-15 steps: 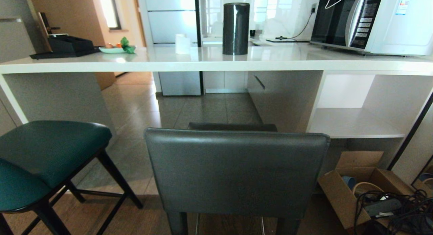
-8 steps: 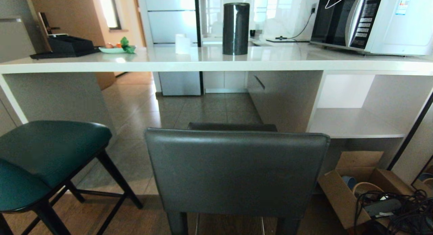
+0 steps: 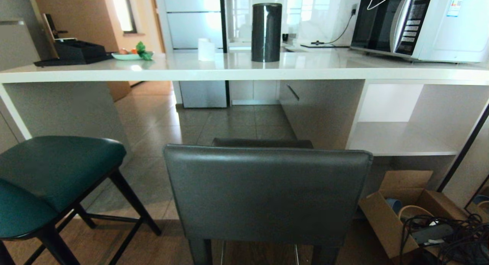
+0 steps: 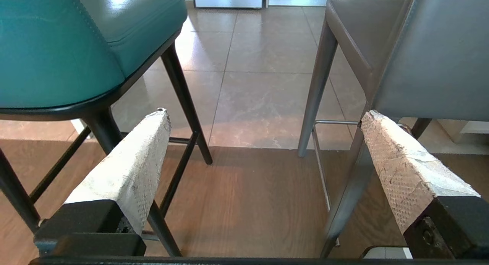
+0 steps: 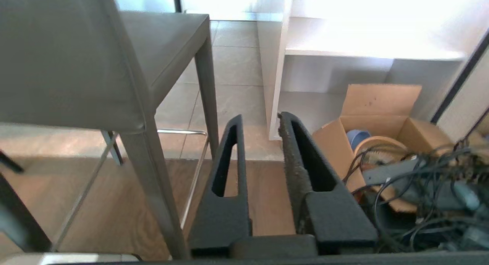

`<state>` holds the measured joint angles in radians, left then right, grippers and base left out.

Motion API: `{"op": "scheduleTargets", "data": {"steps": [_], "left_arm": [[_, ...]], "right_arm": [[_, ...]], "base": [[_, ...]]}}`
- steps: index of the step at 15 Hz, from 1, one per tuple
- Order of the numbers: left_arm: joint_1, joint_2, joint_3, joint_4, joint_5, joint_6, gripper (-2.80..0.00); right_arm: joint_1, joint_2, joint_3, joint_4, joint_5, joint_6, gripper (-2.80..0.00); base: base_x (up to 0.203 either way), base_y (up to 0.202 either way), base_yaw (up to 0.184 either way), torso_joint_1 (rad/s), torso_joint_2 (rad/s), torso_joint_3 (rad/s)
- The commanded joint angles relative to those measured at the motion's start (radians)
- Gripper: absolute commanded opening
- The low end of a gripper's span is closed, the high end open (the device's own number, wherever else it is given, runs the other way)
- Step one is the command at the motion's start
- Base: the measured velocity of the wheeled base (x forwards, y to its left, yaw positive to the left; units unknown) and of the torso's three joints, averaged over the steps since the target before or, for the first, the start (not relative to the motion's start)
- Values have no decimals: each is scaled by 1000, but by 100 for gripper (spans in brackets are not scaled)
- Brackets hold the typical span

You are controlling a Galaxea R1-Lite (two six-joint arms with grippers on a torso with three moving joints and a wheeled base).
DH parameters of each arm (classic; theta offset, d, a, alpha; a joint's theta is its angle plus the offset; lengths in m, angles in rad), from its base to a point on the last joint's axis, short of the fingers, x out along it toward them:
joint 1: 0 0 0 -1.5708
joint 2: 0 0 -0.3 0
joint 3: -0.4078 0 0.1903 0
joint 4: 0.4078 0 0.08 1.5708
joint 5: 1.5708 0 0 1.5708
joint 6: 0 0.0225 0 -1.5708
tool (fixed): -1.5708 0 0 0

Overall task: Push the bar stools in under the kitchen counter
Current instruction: Push the blue chair back under the dining table

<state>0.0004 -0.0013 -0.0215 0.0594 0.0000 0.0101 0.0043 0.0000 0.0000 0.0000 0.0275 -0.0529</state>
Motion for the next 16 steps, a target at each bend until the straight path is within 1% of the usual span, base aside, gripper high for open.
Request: {"op": "scheduleTargets", "data": {"steps": [1,2,10,11,16], "left_arm": [[0,1,0,2,0,2,0],[0,1,0,0,0,1,0],[1,1,0,-5,2,-1,0],[0,1,0,0,0,2,-280],[3,3,0,-6,0,2,-280]], "right_arm": [[0,2,3,-2,-24,36,-280],[0,2,3,-5,-27,62,-280],[0,2,3,-5,-28,62,-280],[0,2,3,-5,-28,62,-280],[0,2,3,-5,-28,62,-280]], "base": [[0,0,0,0,0,0],[0,0,0,0,0,0],[0,0,0,0,0,0],[0,0,0,0,0,0],[0,0,0,0,0,0]]}}
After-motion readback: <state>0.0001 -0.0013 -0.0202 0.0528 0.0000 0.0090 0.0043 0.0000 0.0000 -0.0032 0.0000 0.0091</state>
